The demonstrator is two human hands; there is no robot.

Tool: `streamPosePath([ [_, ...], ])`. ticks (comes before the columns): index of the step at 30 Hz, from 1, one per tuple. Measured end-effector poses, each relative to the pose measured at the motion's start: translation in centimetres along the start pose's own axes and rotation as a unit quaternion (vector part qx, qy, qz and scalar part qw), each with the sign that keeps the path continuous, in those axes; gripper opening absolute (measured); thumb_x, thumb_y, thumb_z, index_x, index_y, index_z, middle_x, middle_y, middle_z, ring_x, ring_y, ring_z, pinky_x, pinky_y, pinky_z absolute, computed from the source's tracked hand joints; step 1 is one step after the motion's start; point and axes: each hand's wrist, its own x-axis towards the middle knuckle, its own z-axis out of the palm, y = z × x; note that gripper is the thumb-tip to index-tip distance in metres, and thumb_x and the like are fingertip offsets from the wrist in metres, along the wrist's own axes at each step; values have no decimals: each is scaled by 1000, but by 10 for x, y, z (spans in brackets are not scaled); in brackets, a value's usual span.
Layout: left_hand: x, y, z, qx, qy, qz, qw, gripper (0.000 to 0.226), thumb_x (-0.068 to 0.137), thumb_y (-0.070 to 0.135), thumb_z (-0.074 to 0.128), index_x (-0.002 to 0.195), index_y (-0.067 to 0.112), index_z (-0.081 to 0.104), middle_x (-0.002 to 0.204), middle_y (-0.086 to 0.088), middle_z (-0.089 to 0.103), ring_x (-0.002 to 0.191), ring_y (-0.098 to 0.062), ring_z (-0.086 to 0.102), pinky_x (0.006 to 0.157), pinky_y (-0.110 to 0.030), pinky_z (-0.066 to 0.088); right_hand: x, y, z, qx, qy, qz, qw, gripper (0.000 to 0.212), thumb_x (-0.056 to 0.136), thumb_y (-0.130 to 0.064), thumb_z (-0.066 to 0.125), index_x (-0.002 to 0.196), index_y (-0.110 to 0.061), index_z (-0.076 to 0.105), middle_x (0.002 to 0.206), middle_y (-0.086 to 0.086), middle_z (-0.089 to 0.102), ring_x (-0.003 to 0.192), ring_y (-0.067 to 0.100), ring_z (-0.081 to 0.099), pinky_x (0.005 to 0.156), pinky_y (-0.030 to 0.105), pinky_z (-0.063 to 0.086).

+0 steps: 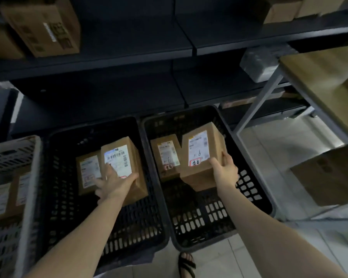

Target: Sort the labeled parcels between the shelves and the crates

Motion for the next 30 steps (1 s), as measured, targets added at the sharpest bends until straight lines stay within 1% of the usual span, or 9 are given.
streamPosePath([
  [3,1,-2,23,14,-2,-16,1000,96,73,56,69,145,39,7,140,-15,19,124,-43,27,103,-53,33,28,19,1,-33,18,27,999,69,81,-46,61,144,-36,36,141,13,38,131,36,29,105,56,34],
  [11,53,-5,75,44,19,-31,998,95,74,56,67,144,39,5,138,-17,21,122,-42,29,100,-53,35,92,53,37,16,2,26,1000,62,82,-40,62,141,-29,45,141,14,35,129,33,34,106,53,36],
  [15,87,-8,99,11,26,2,1000,75,85,33,65,145,29,20,144,-22,20,128,-44,29,105,-49,31,128,69,62,118,-19,52,991,66,74,-48,57,138,-33,50,145,8,39,128,30,42,108,49,38],
  [17,103,-15,111,16,10,17,1000,63,88,21,62,144,14,32,148,-24,21,134,-43,25,109,-49,27,144,75,67,152,6,64,986,53,86,-41,56,138,-33,50,147,8,37,129,29,43,109,48,39],
  [19,113,-26,123,2,-9,20,1000,52,91,10,56,140,11,40,150,-23,21,135,-42,24,109,-46,26,158,79,68,159,56,73,983,51,94,-37,55,143,-32,42,152,13,25,131,31,41,108,46,39],
  [22,110,-42,140,-110,-21,17,994,62,94,14,54,148,13,24,156,-11,14,139,-31,24,105,-33,31,164,90,72,145,102,125,976,71,92,-41,59,151,-26,22,153,16,15,133,35,38,105,44,41],
  [25,101,-44,146,-224,18,10,974,74,94,32,55,151,23,9,157,-5,13,140,-25,27,109,-36,32,159,105,77,187,124,209,952,85,85,-47,67,149,-19,20,147,16,33,129,35,43,103,50,43],
  [27,100,-40,149,-197,27,28,980,64,97,31,48,150,18,16,157,-10,14,142,-28,22,115,-44,24,161,113,79,246,121,262,925,85,81,-46,72,146,-20,23,134,12,50,122,34,52,99,56,45],
  [30,99,-33,149,-91,18,85,992,50,102,20,31,147,3,20,156,-20,10,145,-33,8,119,-42,9,158,129,82,351,61,320,878,76,80,-43,73,143,-28,32,131,10,55,120,36,53,92,60,48],
])
